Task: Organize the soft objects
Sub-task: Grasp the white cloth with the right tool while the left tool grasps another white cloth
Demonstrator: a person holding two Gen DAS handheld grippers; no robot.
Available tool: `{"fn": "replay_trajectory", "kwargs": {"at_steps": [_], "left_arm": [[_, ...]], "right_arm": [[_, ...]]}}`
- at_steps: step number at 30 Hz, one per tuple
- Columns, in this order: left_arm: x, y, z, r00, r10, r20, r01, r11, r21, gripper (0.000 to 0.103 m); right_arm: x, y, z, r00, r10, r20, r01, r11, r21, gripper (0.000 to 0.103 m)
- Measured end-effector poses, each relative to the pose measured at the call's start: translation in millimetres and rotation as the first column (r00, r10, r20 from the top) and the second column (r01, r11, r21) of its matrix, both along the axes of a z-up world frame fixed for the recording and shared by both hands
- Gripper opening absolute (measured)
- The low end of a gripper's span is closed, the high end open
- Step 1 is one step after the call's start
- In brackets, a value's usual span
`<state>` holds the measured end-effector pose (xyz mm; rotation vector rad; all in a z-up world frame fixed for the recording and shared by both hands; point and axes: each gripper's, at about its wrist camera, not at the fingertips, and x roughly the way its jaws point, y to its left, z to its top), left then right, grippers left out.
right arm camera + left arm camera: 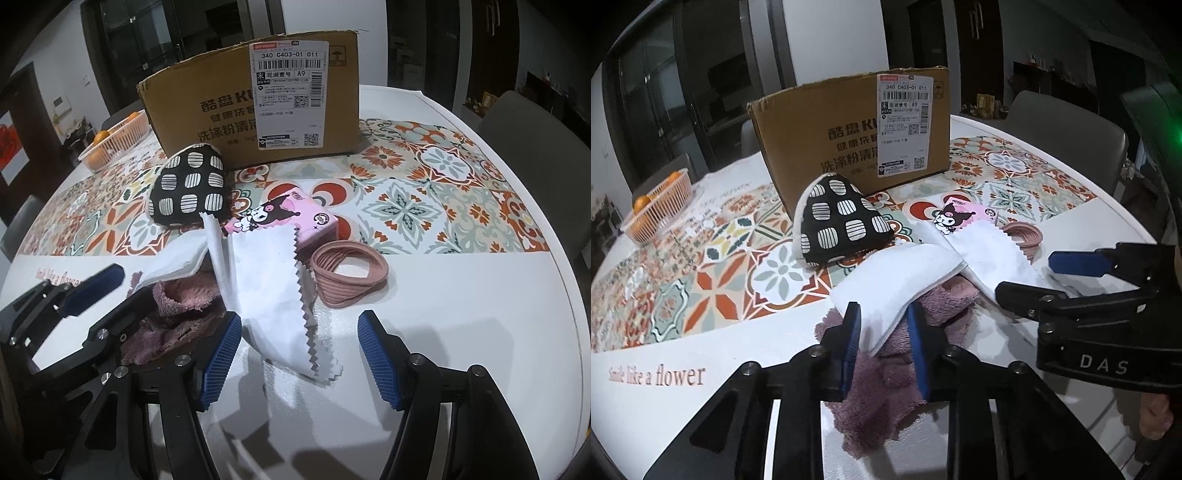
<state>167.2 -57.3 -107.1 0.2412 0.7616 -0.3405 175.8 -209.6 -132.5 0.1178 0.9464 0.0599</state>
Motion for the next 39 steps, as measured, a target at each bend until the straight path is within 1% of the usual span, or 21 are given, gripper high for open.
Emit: {"fn": "replay_trajectory", "kwargs": {"at_steps": [3, 5, 7, 10, 12, 15, 17, 20, 24, 27, 31, 33, 36, 39], "left_arm": [[4.8, -0.3, 1.4, 1.000, 0.010, -0.008, -0.010, 0.999, -0.035, 0.023], [8.6, -0.3, 0.1, 1.000, 0.015, -0.018, -0.016, 0.998, -0.053, 0.014], [11.2, -0.9, -1.2, 1.000, 0.010, -0.028, -0.012, 0.998, -0.060, 0.010], [11.7, 0.7, 2.5, 1.000, 0.015, -0.024, -0.017, 0.996, -0.083, 0.008], [10.6, 3.0, 7.4, 1.000, 0.019, -0.020, -0.021, 0.994, -0.106, 0.007], [9.7, 5.0, 13.5, 1.000, 0.019, -0.014, -0.021, 0.991, -0.129, 0.006], [9.3, 6.7, 16.1, 1.000, 0.023, -0.016, -0.025, 0.989, -0.143, 0.006], [8.0, 10.6, 21.3, 0.999, 0.027, -0.021, -0.031, 0.984, -0.177, 0.006], [4.0, 12.1, 27.7, 1.000, 0.028, -0.011, -0.029, 0.981, -0.193, 0.006], [2.8, 13.8, 29.5, 0.999, 0.023, -0.025, -0.028, 0.977, -0.211, 0.006], [7.6, 13.6, 21.0, 0.997, 0.022, -0.068, -0.036, 0.976, -0.215, 0.006], [11.1, 14.0, 17.2, 0.996, 0.022, -0.091, -0.043, 0.973, -0.227, 0.006], [14.3, 11.9, 14.4, 0.995, 0.021, -0.098, -0.042, 0.975, -0.219, 0.006], [17.8, 11.2, 13.5, 0.994, 0.020, -0.110, -0.045, 0.973, -0.228, 0.007]], "right_arm": [[2.7, 0.8, -1.0, 1.000, 0.002, 0.003, -0.002, 1.000, 0.007, 0.065], [4.7, 0.6, -2.2, 1.000, 0.003, -0.002, -0.003, 1.000, 0.010, 0.061], [7.1, 0.0, -3.9, 1.000, 0.003, -0.009, -0.003, 1.000, 0.016, 0.054], [8.2, -1.4, -4.6, 1.000, 0.003, -0.011, -0.003, 1.000, 0.021, 0.041], [7.8, -2.1, -3.4, 1.000, 0.009, -0.009, -0.008, 0.999, 0.037, 0.027], [5.2, -0.7, 0.7, 1.000, 0.014, 0.005, -0.014, 0.999, 0.048, 0.019], [3.4, 0.1, 3.3, 1.000, 0.016, 0.013, -0.017, 0.998, 0.057, 0.016], [0.7, 0.5, 8.4, 0.999, 0.016, 0.029, -0.018, 0.998, 0.065, 0.014], [-3.2, 1.6, 15.5, 0.999, 0.019, 0.049, -0.022, 0.997, 0.073, 0.014], [-5.0, 3.3, 20.3, 0.998, 0.028, 0.057, -0.032, 0.996, 0.081, 0.014], [-6.1, 4.6, 21.9, 0.997, 0.037, 0.063, -0.042, 0.996, 0.078, 0.014], [-4.8, 4.5, 19.0, 0.998, 0.037, 0.052, -0.041, 0.996, 0.080, 0.014], [-4.1, 4.0, 15.8, 0.998, 0.038, 0.041, -0.041, 0.995, 0.086, 0.014], [-3.4, 4.3, 14.6, 0.999, 0.039, 0.036, -0.042, 0.995, 0.088, 0.014]]}}
